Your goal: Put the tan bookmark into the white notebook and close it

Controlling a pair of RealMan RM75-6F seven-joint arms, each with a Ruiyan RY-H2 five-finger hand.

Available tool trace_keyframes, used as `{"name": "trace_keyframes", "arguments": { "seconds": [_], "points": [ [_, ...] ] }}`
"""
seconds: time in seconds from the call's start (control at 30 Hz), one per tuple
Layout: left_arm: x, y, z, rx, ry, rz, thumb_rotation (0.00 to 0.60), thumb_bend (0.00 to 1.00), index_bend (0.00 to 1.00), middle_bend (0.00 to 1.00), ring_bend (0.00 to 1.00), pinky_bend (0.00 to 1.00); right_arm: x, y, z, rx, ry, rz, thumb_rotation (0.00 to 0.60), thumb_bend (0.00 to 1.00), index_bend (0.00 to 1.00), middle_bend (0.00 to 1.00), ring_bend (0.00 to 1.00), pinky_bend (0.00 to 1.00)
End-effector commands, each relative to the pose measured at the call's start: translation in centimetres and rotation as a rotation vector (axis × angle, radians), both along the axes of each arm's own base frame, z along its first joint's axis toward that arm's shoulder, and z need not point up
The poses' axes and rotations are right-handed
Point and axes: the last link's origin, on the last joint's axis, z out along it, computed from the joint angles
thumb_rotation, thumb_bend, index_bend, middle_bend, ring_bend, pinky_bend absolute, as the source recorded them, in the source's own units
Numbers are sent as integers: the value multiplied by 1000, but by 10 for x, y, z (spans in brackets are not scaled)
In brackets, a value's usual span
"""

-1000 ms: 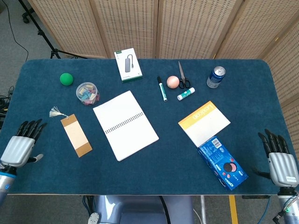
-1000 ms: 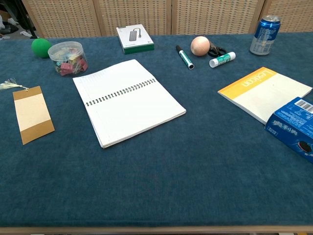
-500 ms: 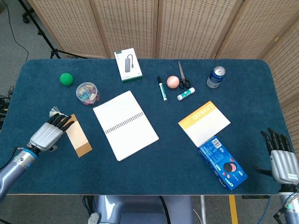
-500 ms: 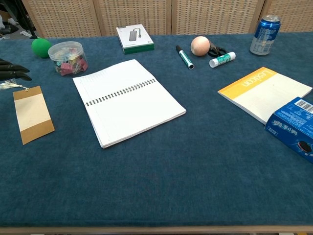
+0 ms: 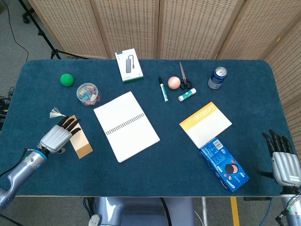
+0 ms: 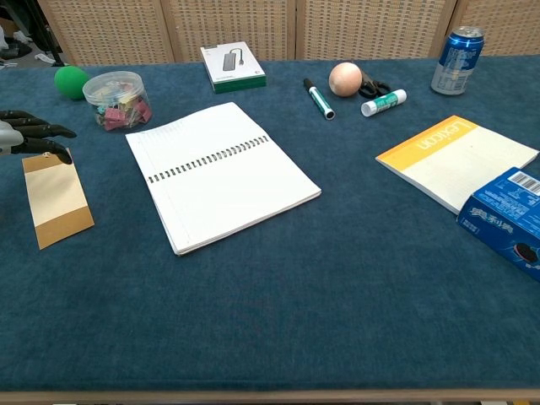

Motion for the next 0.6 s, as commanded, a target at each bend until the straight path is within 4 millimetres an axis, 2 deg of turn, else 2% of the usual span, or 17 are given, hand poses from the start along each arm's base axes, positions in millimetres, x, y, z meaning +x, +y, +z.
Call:
{"name": "trace_keyframes", "arguments": {
  "seconds": [0.03, 0.33, 0.6],
  "points": [
    [4, 3, -4, 1, 10, -14, 600, 56, 215, 0, 0, 0, 0, 0, 0, -1, -2, -2, 600, 0, 0, 0, 0, 0],
    [15, 7, -24, -34, 60, -50, 600, 51, 215, 0, 0, 0, 0, 0, 0, 2, -7, -2, 600, 0, 0, 0, 0, 0],
    [16, 5, -33, -51, 83, -43, 600, 51, 215, 0, 0, 0, -1, 0, 4, -9, -20, -5, 600, 0, 0, 0, 0, 0]
  ]
}}
